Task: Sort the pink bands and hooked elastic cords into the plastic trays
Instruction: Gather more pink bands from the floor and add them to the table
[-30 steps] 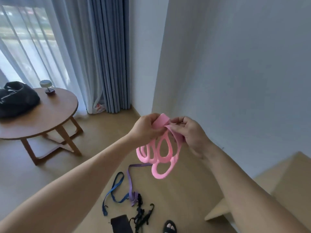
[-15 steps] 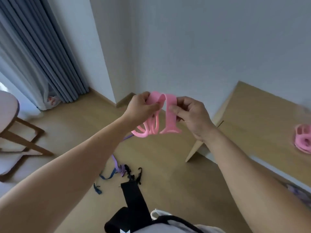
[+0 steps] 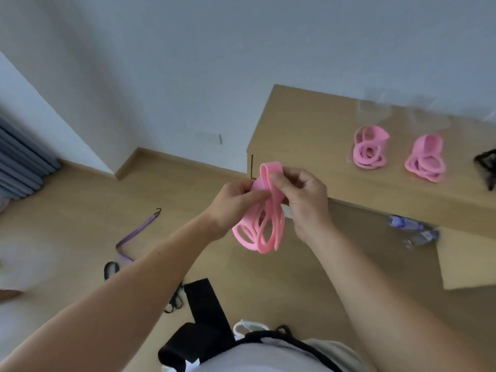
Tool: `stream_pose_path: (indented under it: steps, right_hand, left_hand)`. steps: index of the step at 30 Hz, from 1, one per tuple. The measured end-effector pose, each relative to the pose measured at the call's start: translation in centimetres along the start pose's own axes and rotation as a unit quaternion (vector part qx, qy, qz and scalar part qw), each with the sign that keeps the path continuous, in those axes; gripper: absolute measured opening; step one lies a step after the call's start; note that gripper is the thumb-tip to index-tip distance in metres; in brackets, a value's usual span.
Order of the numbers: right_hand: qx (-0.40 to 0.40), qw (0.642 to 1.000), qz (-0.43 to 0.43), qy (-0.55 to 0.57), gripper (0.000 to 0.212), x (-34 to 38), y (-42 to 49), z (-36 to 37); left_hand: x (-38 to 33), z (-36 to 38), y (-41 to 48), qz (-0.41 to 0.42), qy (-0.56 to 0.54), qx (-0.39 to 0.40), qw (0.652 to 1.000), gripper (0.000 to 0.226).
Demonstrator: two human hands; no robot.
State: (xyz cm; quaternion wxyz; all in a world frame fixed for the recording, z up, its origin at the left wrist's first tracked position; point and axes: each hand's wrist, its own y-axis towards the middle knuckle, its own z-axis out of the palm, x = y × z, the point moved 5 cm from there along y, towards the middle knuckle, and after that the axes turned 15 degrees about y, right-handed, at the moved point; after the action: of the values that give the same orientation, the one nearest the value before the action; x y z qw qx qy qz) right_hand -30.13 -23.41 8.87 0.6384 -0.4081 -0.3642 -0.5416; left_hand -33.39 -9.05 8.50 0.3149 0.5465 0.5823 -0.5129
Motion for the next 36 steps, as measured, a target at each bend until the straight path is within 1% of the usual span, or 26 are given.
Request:
stream_pose_path:
  steps: [4, 7, 9, 11, 13, 15, 17, 18, 20, 23, 26, 29, 30, 31, 33, 34, 36]
  right_hand:
    - [-0.110, 0.992, -0.014, 0.052, 0.012, 2.7, 0.5, -7.0]
    - [-0.168, 0.982, -0.028, 0.084, 0.013, 4.5, 1.2, -10.3]
    - [-0.182, 0.977, -0.020, 0.112, 0.013, 5.3, 2.1, -11.6]
    - [-0.188, 0.974, -0.007, 0.129, 0.015, 6.0, 3.1, -12.6]
    - [-0.178, 0.975, -0.001, 0.133, 0.017, 6.8, 4.4, -13.8]
    - [-0.167, 0.981, -0.011, 0.100, 0.015, 7.8, 5.8, -15.2]
    - [-0.169, 0.984, -0.035, 0.032, 0.010, 9.0, 7.4, -16.7]
    - [-0.171, 0.984, -0.047, 0.001, 0.013, 9.7, 8.4, -17.4]
    - [-0.177, 0.981, -0.059, -0.051, 0.016, 11.0, 10.6, -18.6]
    - [-0.190, 0.971, -0.056, -0.134, 0.013, 13.3, 13.6, -20.1]
    - [-0.187, 0.966, -0.048, -0.174, 0.012, 14.4, 15.9, -21.2]
    - [-0.211, 0.957, -0.047, -0.195, 0.020, 15.1, 17.4, -22.3]
    - [-0.221, 0.954, -0.048, -0.195, 0.023, 15.4, 17.8, -22.7]
    - [-0.231, 0.954, -0.050, -0.185, 0.024, 15.6, 18.1, -23.3]
    - [-0.254, 0.955, -0.054, -0.144, 0.022, 16.0, 18.5, -24.6]
    - [-0.265, 0.954, -0.056, -0.130, 0.021, 16.1, 18.6, -25.2]
    - [-0.279, 0.951, -0.054, -0.124, 0.021, 16.4, 19.1, -27.0]
  left_hand:
    - [-2.5, 6.0, 3.2, 0.011, -0.024, 0.033, 0.999, 0.036]
    - [-4.2, 9.2, 5.4, 0.034, 0.003, 0.043, 0.999, 0.033]
    - [-5.2, 10.9, 7.2, 0.045, 0.028, 0.033, 0.998, 0.032]
    - [-6.2, 11.8, 9.4, 0.058, 0.052, 0.002, 0.997, 0.021]
    - [-7.3, 12.7, 11.9, 0.067, 0.056, -0.005, 0.996, 0.011]
    - [-8.3, 13.5, 14.7, 0.063, 0.042, 0.010, 0.997, 0.008]
    - [-9.3, 14.6, 17.6, 0.058, 0.026, 0.026, 0.998, 0.009]
    - [-9.8, 15.1, 19.0, 0.059, 0.021, 0.038, 0.997, 0.010]
    - [-10.9, 16.2, 21.6, 0.068, 0.003, 0.064, 0.996, 0.007]
    - [-13.6, 16.8, 25.6, 0.092, -0.037, 0.093, 0.991, 0.005]
    - [-15.8, 16.9, 29.3, 0.100, -0.055, 0.123, 0.986, 0.015]
    - [-17.0, 18.2, 32.2, 0.099, -0.075, 0.182, 0.975, 0.009]
    - [-17.2, 18.8, 32.9, 0.095, -0.089, 0.205, 0.970, 0.012]
    - [-17.3, 19.4, 33.4, 0.090, -0.101, 0.231, 0.963, 0.019]
    - [-17.4, 20.6, 34.4, 0.097, -0.078, 0.271, 0.954, 0.044]
    - [-17.2, 21.0, 34.8, 0.108, -0.049, 0.280, 0.953, 0.054]
    - [-16.8, 21.9, 35.8, 0.114, -0.024, 0.281, 0.953, 0.061]
